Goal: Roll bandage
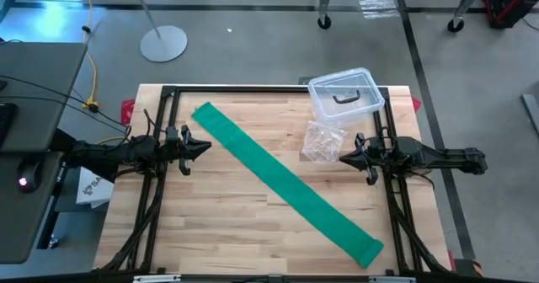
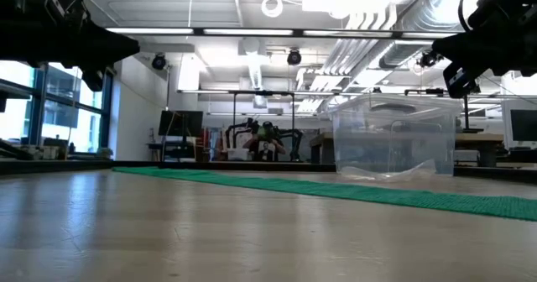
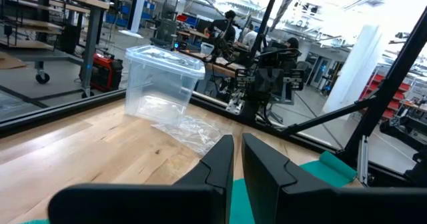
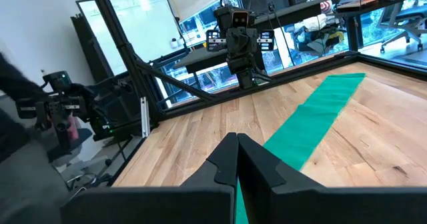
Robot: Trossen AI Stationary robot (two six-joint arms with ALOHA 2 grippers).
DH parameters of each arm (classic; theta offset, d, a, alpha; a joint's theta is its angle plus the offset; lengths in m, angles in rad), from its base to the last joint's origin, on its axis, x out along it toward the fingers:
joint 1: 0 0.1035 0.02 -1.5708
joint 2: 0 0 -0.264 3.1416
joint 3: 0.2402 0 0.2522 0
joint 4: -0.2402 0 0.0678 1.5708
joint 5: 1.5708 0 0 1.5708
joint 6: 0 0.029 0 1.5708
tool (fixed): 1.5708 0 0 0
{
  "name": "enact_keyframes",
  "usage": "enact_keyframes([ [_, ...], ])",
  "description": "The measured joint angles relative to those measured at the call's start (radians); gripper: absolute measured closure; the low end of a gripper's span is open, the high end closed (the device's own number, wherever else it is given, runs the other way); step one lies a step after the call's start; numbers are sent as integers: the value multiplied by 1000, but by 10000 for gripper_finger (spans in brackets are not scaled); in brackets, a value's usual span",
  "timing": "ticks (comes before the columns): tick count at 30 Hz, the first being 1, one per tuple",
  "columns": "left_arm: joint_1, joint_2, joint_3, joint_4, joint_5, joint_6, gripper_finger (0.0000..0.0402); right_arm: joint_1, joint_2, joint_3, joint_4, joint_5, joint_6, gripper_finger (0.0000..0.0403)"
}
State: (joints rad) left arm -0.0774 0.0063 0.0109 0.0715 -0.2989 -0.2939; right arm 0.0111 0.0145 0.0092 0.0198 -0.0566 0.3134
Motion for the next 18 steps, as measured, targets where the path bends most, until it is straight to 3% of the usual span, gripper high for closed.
enact_keyframes([
  [5, 0, 0, 0, 0, 0, 0, 373, 0, 0, 0, 0, 6, -2, 402],
  [7, 0, 0, 0, 0, 0, 0, 373, 0, 1, 0, 28, 55, 56, 402],
  [12, 0, 0, 0, 0, 0, -1, 373, -6, -1, 14, 202, 124, 786, 402],
  [15, 0, 0, 0, 1, -2, -1, 373, -5, 6, 42, 304, 52, 950, 402],
  [18, 0, 0, 0, 0, -2, 0, 373, 9, 38, 83, 450, 73, 1036, 402],
])
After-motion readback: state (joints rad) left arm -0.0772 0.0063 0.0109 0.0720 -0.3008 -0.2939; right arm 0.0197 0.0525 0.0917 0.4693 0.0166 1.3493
